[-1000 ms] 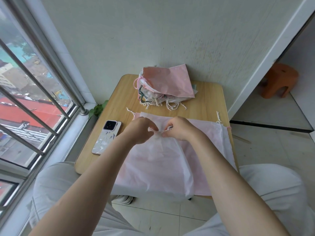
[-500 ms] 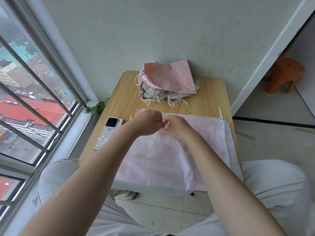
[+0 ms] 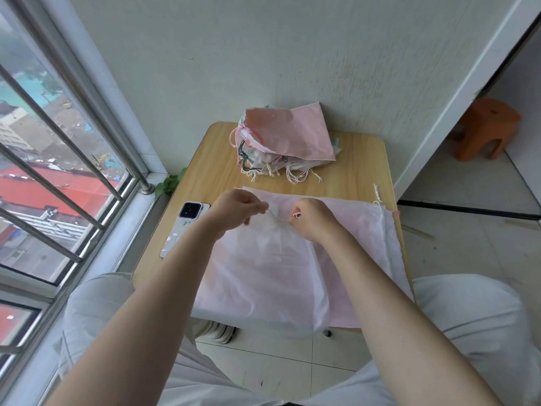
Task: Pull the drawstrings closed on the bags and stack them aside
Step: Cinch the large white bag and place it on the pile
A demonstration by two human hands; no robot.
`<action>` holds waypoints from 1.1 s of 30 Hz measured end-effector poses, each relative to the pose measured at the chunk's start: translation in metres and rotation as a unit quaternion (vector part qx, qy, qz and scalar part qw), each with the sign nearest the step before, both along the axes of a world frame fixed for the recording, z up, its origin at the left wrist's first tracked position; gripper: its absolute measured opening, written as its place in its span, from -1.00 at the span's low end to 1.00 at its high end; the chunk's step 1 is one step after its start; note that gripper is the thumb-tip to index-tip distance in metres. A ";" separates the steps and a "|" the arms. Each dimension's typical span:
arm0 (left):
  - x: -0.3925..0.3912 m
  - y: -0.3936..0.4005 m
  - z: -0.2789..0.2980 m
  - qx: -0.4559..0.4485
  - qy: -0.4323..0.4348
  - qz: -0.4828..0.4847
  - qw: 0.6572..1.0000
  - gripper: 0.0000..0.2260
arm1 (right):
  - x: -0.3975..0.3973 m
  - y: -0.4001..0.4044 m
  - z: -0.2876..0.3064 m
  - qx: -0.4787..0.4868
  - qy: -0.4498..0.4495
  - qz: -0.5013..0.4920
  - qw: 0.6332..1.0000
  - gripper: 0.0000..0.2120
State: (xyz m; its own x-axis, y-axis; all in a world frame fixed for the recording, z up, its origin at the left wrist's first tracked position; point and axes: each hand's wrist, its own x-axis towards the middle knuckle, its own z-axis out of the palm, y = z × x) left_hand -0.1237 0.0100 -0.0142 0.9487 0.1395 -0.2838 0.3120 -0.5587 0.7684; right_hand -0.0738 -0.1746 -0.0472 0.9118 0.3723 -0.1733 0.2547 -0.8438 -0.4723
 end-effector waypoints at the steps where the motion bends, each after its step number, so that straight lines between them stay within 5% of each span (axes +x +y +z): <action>1: -0.002 -0.002 0.003 -0.076 0.012 0.002 0.997 -0.84 | -0.001 0.001 0.000 0.002 0.001 0.006 1.000 -0.83; 4: -0.003 -0.014 0.002 -0.241 0.035 -0.006 0.970 -0.85 | -0.005 0.010 0.000 0.023 0.006 0.021 0.999 -0.83; 6: -0.002 -0.023 -0.005 -0.271 0.041 0.018 0.962 -0.83 | -0.009 0.015 0.001 0.034 0.007 0.029 0.999 -0.80; 14: 0.003 -0.030 -0.025 -0.050 0.028 0.106 0.993 -0.73 | -0.001 0.005 0.017 0.124 0.108 -0.004 0.986 -0.53; 20: -0.002 -0.027 -0.022 -0.023 0.052 -0.033 0.998 -0.66 | 0.013 0.008 0.047 0.333 0.185 -0.044 0.923 -0.83; 23: -0.002 -0.027 -0.025 -0.074 0.030 0.018 0.997 -0.77 | 0.018 0.018 0.060 0.504 0.207 -0.065 0.836 -0.85; 24: -0.002 -0.025 -0.025 -0.111 0.034 0.039 0.992 -0.78 | 0.018 0.017 0.060 0.518 0.177 -0.078 0.833 -0.78; 28: 0.002 -0.016 -0.023 -0.233 0.080 0.075 0.966 -0.79 | 0.013 0.011 0.033 0.378 0.105 -0.057 0.918 -0.79; 33: 0.007 -0.019 -0.018 -0.265 0.129 0.102 0.950 -0.84 | -0.007 0.018 0.010 0.303 0.113 -0.018 0.946 -0.86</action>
